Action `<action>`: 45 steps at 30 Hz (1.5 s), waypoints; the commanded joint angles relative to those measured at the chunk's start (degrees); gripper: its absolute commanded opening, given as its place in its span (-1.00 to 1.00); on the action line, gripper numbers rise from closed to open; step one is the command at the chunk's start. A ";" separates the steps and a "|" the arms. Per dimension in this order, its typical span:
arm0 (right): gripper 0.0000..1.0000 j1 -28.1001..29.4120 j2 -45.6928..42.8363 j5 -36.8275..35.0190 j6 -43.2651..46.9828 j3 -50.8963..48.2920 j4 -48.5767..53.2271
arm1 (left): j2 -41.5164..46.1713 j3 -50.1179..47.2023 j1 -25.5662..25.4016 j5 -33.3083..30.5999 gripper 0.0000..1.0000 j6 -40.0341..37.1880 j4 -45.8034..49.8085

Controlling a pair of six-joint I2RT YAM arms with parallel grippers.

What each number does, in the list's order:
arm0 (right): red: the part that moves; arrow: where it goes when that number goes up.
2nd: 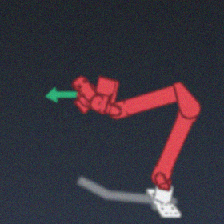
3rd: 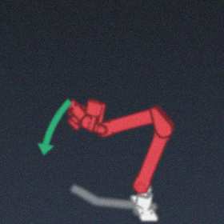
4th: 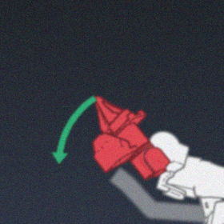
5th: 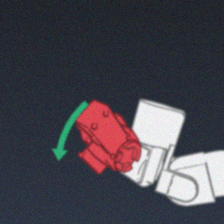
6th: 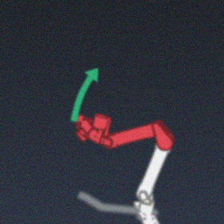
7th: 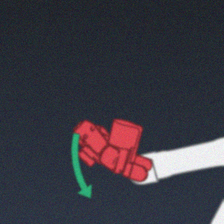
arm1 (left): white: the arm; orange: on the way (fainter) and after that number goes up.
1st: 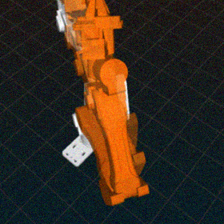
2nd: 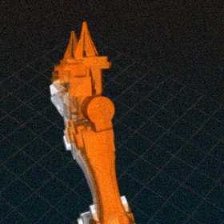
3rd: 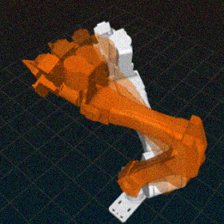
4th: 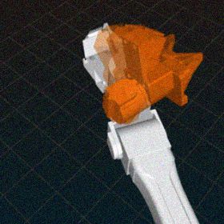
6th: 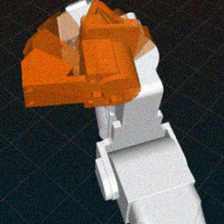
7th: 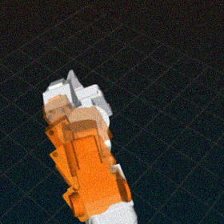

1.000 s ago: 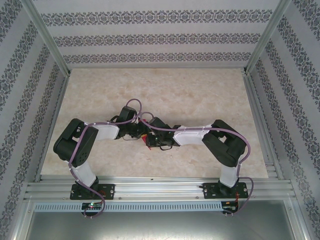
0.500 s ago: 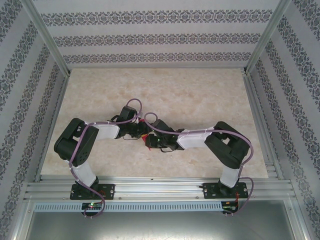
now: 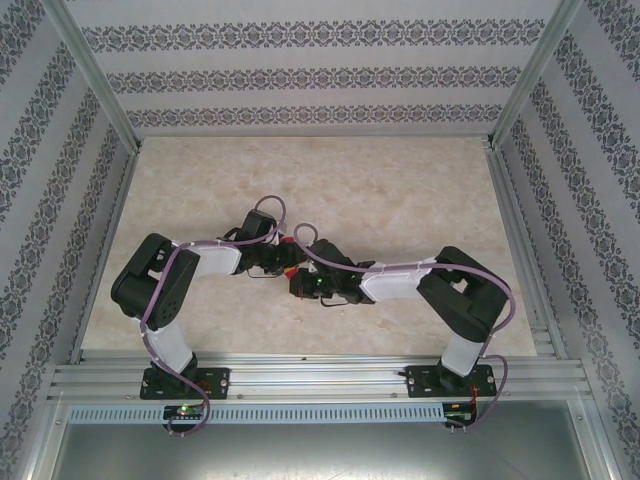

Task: Fold a paper plane with a square sheet of paper (pick it up from the middle)
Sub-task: Fold the wing for the fifth time at the center of the table.

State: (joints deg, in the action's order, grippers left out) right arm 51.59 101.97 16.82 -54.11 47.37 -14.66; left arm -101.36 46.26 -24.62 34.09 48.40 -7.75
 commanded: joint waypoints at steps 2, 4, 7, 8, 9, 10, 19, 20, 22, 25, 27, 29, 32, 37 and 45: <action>-0.92 -0.04 2.90 1.01 -0.52 2.53 -1.90 | -2.35 -0.29 0.37 -2.43 -0.21 -1.37 5.21; -0.91 -0.27 3.61 0.63 0.21 3.06 -0.59 | -2.39 -0.23 0.42 -2.45 -0.21 -1.47 5.33; -0.91 -0.69 3.91 0.16 0.60 2.48 0.11 | -2.44 -0.24 0.43 -2.27 -0.21 -1.64 5.45; -0.91 -0.95 3.93 0.41 0.29 1.98 -0.27 | -2.43 -0.25 0.39 -2.27 -0.21 -1.69 5.51; -0.91 -1.22 3.93 0.57 0.24 1.61 -0.26 | -2.44 -0.36 0.45 -2.31 -0.21 -1.69 5.49; -0.91 -1.38 3.86 0.49 0.31 1.16 -0.19 | -2.48 -0.36 0.45 -2.35 -0.21 -1.81 5.47; -0.90 -3.08 4.80 2.62 -1.68 -2.95 -3.05 | -2.85 -0.16 0.43 -2.49 -0.21 -2.17 5.65; -0.90 -3.08 4.96 2.49 -2.41 -3.88 -4.24 | -2.88 -0.14 0.43 -2.50 -0.20 -2.13 5.71; -0.89 -3.20 5.58 4.00 -4.07 -5.34 -7.35 | -3.00 -0.19 0.43 -2.48 -0.21 -2.15 5.65; -0.88 -3.00 5.60 5.01 -5.69 -6.75 -9.73 | -3.05 -0.11 0.45 -2.43 -0.21 -2.17 5.94; -0.88 -2.90 4.59 6.00 -5.23 -6.71 -9.17 | -2.99 -0.20 0.38 -2.67 -0.20 -2.05 6.07; -0.88 -2.93 3.91 5.92 -5.43 -7.10 -7.99 | -3.15 -0.28 0.43 -2.64 -0.21 -1.93 6.01; -0.88 -2.82 3.24 5.94 -7.39 -10.02 -10.41 | -3.09 -0.38 0.41 -2.88 -0.21 -1.64 5.90; -0.86 -0.94 1.27 7.09 -6.47 -11.27 -7.98 | -3.75 0.23 0.42 -2.70 -0.21 -1.73 6.25; -0.86 -2.02 -4.42 7.50 -7.07 -14.00 -8.03 | -3.69 -0.11 0.43 -2.04 -0.20 -1.68 5.68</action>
State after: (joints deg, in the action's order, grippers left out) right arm 49.54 99.88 22.61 -60.40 34.63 -27.53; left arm -102.02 47.29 -24.62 34.52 48.16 -6.46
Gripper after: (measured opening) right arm 0.072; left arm 0.395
